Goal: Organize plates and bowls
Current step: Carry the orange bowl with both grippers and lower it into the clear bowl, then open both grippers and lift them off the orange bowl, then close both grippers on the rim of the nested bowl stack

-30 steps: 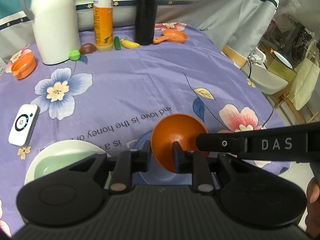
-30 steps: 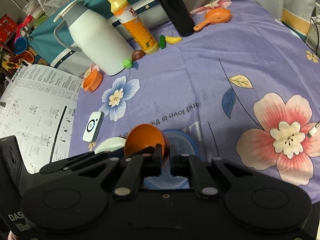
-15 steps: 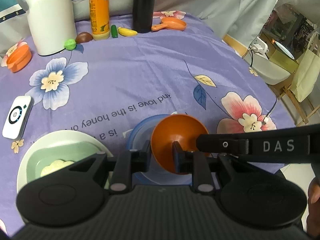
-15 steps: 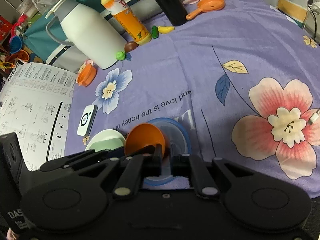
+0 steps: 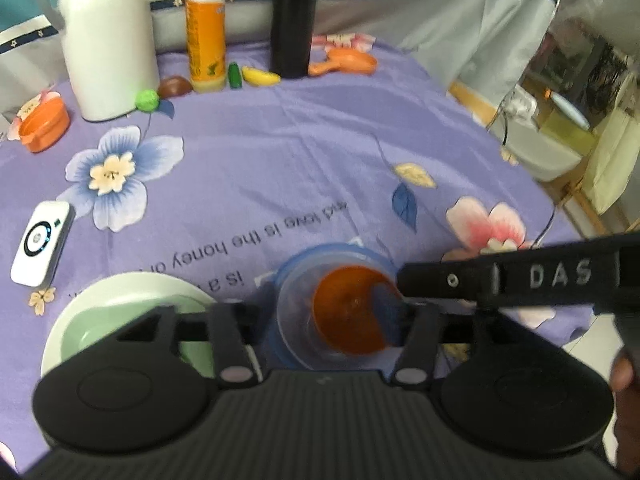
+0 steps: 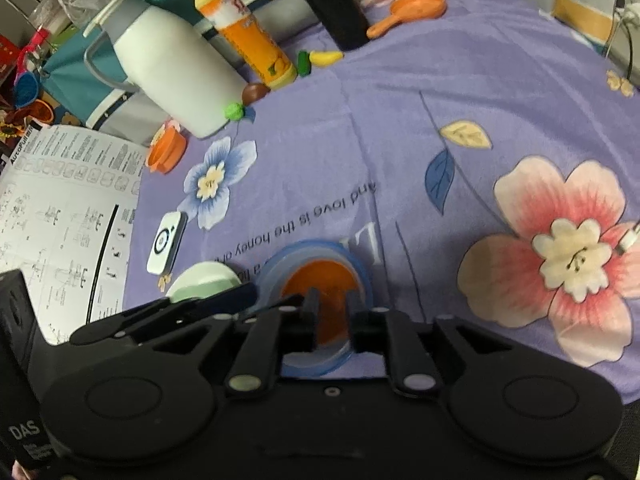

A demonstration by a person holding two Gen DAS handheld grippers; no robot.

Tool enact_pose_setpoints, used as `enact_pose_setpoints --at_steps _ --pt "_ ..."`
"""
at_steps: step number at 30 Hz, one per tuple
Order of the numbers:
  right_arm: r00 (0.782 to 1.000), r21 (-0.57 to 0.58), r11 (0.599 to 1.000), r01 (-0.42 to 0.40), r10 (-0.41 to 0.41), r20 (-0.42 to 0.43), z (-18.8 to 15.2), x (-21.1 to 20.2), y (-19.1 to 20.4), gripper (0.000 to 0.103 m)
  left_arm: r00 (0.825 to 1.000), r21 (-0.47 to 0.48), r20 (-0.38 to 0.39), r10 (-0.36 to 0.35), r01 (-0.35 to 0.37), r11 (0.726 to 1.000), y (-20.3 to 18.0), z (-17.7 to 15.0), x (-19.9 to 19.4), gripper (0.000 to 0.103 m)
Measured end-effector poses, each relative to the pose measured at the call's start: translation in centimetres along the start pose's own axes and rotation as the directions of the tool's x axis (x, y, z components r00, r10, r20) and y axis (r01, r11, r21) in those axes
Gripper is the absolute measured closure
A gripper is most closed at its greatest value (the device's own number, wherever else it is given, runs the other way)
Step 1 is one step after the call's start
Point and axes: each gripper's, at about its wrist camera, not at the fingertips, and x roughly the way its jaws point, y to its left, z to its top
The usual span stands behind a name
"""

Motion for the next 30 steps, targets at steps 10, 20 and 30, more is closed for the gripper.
enact_pose_setpoints --at_steps 10,20,30 --pt "0.995 0.026 0.999 0.030 -0.033 0.090 0.6 -2.3 -1.1 0.004 0.995 -0.061 0.088 0.051 -0.045 0.997 2.1 -0.3 -2.6 0.000" --pt "0.995 0.035 0.998 0.059 -0.062 0.080 -0.7 -3.0 -1.8 0.000 0.992 -0.099 0.098 0.075 -0.065 0.993 3.2 -1.3 -3.5 0.000" --pt "0.995 -0.005 0.997 0.073 -0.073 0.072 -1.4 -3.1 -1.0 0.000 0.988 -0.076 0.111 0.105 -0.097 0.992 3.4 -2.6 -3.9 0.000"
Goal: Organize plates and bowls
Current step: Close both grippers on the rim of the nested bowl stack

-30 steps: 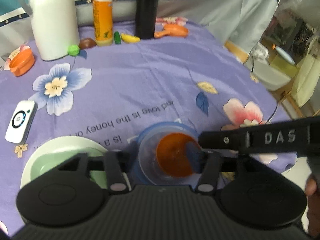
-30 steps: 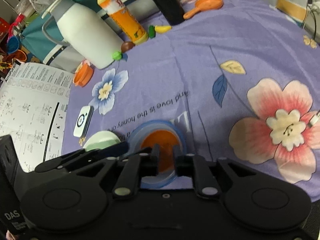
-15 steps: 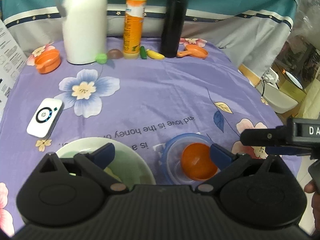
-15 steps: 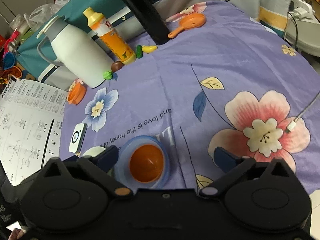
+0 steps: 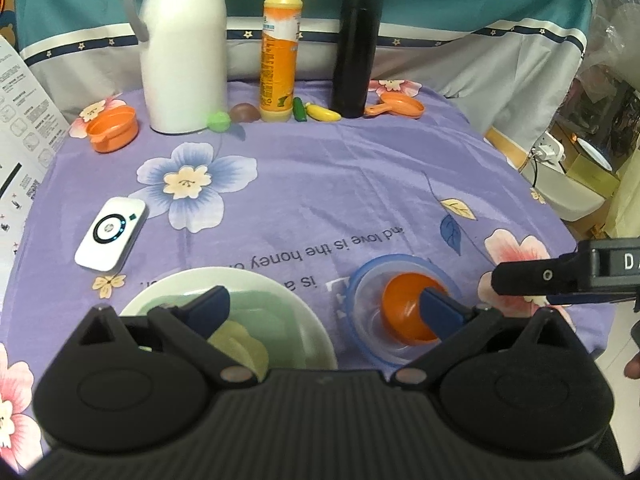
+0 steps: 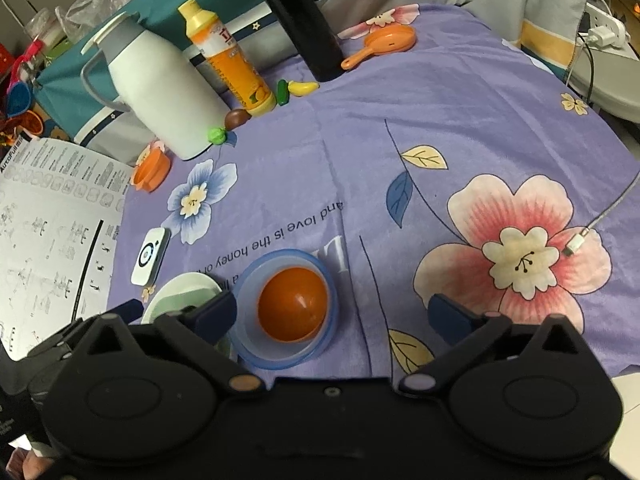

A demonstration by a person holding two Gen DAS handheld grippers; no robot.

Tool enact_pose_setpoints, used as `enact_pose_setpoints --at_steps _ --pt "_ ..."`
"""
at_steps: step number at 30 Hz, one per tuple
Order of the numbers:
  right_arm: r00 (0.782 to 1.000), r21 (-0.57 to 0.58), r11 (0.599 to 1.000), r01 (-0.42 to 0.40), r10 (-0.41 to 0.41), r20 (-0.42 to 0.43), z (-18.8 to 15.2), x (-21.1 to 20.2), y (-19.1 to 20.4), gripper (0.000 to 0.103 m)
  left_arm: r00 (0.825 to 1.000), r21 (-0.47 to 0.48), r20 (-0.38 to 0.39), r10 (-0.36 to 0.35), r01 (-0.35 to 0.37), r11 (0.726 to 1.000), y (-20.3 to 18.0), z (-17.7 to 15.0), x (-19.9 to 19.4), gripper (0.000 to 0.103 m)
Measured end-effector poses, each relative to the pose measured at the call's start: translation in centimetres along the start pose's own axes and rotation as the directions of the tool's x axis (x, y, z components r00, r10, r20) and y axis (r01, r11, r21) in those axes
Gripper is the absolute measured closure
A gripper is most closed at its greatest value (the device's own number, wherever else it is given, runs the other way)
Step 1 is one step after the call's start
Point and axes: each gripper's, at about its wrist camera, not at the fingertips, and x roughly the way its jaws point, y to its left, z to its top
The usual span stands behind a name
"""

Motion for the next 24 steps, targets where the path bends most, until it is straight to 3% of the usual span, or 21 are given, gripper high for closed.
enact_pose_setpoints --at_steps 15,24 --pt "0.999 0.008 1.000 0.029 -0.028 -0.028 -0.1 1.8 -0.6 0.000 0.999 0.054 -0.040 -0.005 0.008 0.999 -0.8 -0.8 2.9 0.000" --pt "0.997 0.041 0.999 0.017 -0.014 -0.070 0.0 3.7 -0.8 0.019 0.998 0.082 -0.056 -0.042 0.047 0.996 -2.1 -0.7 4.5 0.007"
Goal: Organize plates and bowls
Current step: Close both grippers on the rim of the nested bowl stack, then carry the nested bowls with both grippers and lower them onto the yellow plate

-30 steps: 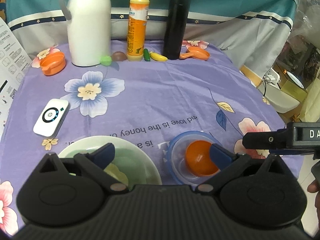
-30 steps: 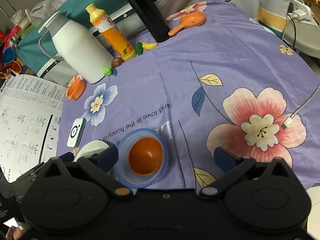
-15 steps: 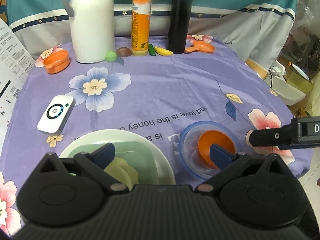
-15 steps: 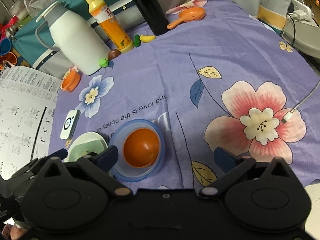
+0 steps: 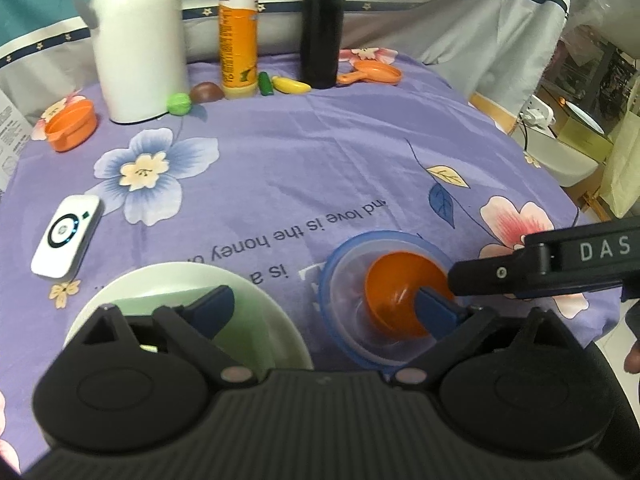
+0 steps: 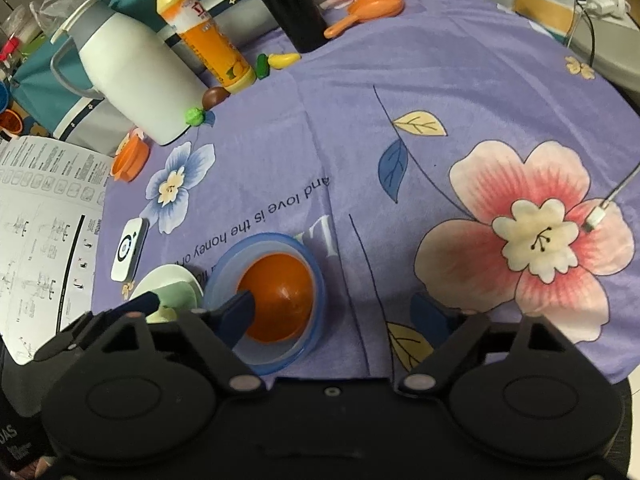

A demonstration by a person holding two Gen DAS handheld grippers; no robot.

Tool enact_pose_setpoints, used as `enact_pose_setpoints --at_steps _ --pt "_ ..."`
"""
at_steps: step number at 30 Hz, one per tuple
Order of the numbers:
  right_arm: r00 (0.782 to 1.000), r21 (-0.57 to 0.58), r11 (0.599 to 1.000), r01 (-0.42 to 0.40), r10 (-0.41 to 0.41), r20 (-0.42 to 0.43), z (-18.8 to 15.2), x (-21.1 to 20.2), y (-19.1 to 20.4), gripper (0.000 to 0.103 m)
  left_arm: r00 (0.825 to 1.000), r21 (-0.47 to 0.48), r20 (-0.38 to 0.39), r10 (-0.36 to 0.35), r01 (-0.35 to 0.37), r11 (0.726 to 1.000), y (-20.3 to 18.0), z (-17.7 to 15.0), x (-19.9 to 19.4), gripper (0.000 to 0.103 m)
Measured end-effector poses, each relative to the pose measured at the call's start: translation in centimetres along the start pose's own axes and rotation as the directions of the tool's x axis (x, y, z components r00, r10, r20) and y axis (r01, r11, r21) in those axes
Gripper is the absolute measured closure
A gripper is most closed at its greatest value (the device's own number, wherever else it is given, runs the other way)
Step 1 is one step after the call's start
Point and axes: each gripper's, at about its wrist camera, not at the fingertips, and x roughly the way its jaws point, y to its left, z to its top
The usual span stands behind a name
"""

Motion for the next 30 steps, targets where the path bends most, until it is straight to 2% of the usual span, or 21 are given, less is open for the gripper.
enact_pose_setpoints --at_steps 4,5,10,15,21,30 --pt "1.000 0.008 1.000 -0.020 0.020 -0.012 0.2 0.6 0.0 0.023 1.000 -0.006 -0.014 -0.024 0.024 1.000 0.0 0.2 0.6 0.016" --pt "1.000 0.008 1.000 -0.026 0.026 -0.016 0.3 0.7 0.1 0.025 0.999 -0.005 -0.018 -0.032 0.032 0.999 -0.1 0.2 0.7 0.021" --pt "0.997 -0.012 0.998 -0.062 0.062 -0.037 0.3 1.5 0.8 0.057 0.997 -0.004 -0.050 -0.065 0.065 0.998 -0.4 0.2 1.4 0.041" --pt "0.996 -0.033 0.997 -0.076 0.074 -0.057 0.2 2.2 1.1 0.071 0.993 -0.012 -0.088 -0.072 0.071 0.997 -0.7 0.0 2.3 0.045" --pt "0.996 -0.041 0.997 -0.073 0.070 -0.062 0.1 2.6 1.0 0.076 0.994 -0.006 -0.091 -0.064 0.063 0.998 -1.0 -0.1 2.6 0.056" --pt "0.998 -0.046 0.998 -0.044 0.041 -0.056 0.1 2.9 1.4 0.078 0.993 -0.038 -0.108 -0.056 0.052 0.998 -0.8 0.1 2.8 0.061"
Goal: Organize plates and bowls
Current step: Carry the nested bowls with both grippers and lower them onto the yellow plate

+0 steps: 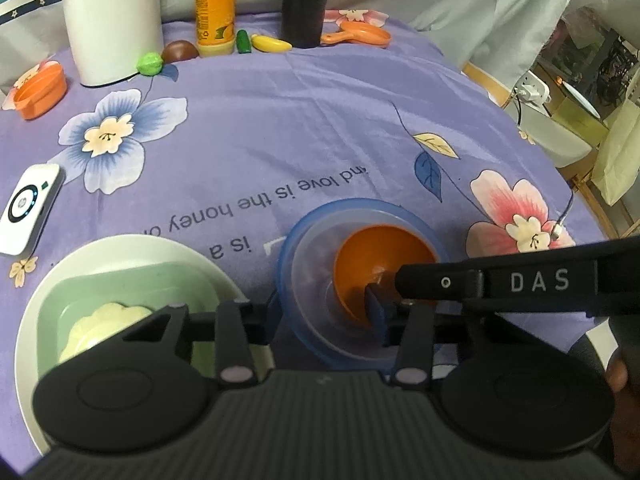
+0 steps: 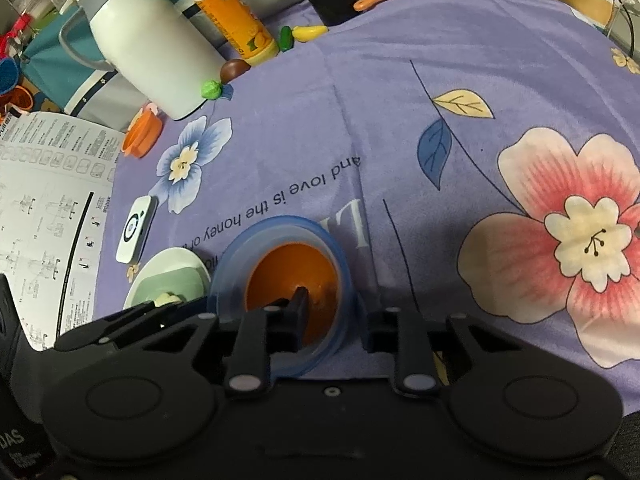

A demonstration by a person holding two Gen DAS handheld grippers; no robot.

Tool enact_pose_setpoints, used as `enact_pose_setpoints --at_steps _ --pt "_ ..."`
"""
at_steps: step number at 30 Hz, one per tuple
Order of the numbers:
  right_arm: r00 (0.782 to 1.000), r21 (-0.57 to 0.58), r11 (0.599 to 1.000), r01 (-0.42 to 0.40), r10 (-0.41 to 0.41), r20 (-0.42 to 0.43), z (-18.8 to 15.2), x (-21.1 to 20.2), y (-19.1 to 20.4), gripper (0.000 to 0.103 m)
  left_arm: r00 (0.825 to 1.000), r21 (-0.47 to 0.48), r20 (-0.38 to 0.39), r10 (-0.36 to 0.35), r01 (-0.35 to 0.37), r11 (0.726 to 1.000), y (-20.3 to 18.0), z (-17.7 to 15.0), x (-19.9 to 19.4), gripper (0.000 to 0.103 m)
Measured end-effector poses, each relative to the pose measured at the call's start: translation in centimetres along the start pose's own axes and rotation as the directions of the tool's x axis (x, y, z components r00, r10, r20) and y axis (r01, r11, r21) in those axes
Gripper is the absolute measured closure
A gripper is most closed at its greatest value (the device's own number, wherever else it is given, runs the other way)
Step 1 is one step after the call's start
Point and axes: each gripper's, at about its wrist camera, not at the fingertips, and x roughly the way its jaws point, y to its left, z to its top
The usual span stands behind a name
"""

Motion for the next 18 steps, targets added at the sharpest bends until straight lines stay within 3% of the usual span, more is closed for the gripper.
enact_pose_setpoints --at_steps 18 --pt "1.000 0.013 1.000 0.004 -0.004 0.016 0.5 -2.9 1.8 0.078 0.998 -0.011 0.054 0.014 -0.013 1.000 0.0 0.9 -4.1 0.063"
